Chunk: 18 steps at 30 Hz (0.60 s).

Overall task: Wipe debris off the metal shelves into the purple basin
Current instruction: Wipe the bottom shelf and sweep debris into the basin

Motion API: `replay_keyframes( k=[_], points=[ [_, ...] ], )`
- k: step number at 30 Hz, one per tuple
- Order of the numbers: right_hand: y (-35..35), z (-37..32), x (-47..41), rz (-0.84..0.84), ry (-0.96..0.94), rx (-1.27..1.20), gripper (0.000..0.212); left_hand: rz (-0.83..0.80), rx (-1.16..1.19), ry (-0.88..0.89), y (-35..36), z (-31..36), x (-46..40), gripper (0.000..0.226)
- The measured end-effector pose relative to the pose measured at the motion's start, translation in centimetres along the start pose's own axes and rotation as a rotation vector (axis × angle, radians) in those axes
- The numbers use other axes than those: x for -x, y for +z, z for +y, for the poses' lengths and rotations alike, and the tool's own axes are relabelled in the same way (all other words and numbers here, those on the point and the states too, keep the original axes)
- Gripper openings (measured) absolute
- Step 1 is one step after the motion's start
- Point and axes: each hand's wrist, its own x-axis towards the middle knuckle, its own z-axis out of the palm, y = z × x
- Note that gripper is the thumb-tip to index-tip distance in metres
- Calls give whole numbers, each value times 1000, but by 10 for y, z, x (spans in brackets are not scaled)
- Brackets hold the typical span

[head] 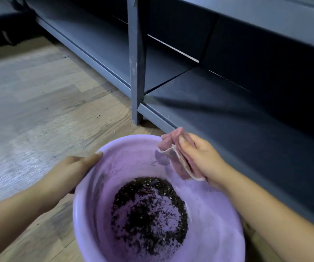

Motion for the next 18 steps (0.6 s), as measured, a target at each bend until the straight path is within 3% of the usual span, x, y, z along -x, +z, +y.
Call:
replay_keyframes(
  k=[2,4,8,18],
  points=[
    [2,-8,6,-19,76,-180,21,44,-8,33,-4,-2,-1,68],
    [4,-13,12,-48,141,-312,23,35,-7,42,-4,-9,2,54],
    [12,-19,18,-70,213,-400,34,-1,22,42,-6,-22,14,46],
    [39,-27,12,-122,329,-596,48,279,78,88,-3,-69,-3,49]
  ],
)
